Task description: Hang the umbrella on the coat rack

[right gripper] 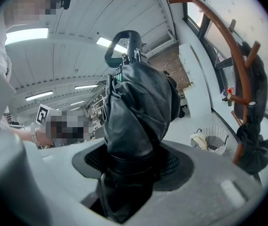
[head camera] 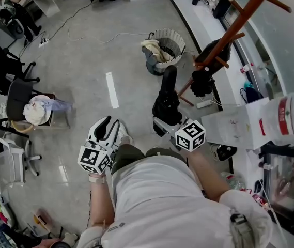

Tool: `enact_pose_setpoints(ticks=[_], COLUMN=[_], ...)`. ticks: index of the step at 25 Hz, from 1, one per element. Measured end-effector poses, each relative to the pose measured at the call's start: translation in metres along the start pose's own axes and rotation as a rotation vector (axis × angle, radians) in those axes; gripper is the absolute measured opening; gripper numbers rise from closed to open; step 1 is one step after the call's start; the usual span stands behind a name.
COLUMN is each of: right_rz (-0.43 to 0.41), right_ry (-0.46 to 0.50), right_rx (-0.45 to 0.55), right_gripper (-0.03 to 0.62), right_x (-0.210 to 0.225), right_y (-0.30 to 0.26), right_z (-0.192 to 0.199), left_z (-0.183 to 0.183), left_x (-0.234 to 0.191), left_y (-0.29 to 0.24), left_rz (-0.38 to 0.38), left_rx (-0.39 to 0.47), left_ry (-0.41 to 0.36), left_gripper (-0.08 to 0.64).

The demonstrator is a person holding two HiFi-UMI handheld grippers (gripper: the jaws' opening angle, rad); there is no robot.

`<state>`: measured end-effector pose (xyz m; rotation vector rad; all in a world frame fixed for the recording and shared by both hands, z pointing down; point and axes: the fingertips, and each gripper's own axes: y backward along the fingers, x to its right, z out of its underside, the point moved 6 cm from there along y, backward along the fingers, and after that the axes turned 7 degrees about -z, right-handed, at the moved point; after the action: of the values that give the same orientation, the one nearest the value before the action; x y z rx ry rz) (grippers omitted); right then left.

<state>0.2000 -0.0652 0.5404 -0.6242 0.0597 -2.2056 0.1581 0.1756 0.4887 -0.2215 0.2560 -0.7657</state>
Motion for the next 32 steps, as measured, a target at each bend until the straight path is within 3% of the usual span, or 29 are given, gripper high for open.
enact_pose_setpoints(ticks=[7, 18, 24, 32], right_rz=[0.082, 0.29, 0.431, 0.626], right_ry=[0.003, -0.019, -0.042, -0.044], right_rx=[-0.012, 0.047, 0.098, 0.143], right_gripper=[0.262, 0.262, 0.262, 0.262], right_x=[0.04, 0.077, 0.093, 0.106], right_y=[-0.067, -0.191, -0.196, -0.15], right_z=[-0.024, -0.087, -0.098, -0.099], left_z=[-0.009, -0.061, -0.072, -0.08], left_x=[-0.08, -0.212, -0.224, -0.188], left_y=[-0.064, -0.167, -0.209, -0.257], left_rz=[0.078, 0.327, 0.472, 0.656], left_rx=[0.006, -0.024, -0.049, -0.074], left_ry=[0.017, -0.049, -0.09, -0.111], left_gripper=[0.109, 0.109, 0.109, 0.109])
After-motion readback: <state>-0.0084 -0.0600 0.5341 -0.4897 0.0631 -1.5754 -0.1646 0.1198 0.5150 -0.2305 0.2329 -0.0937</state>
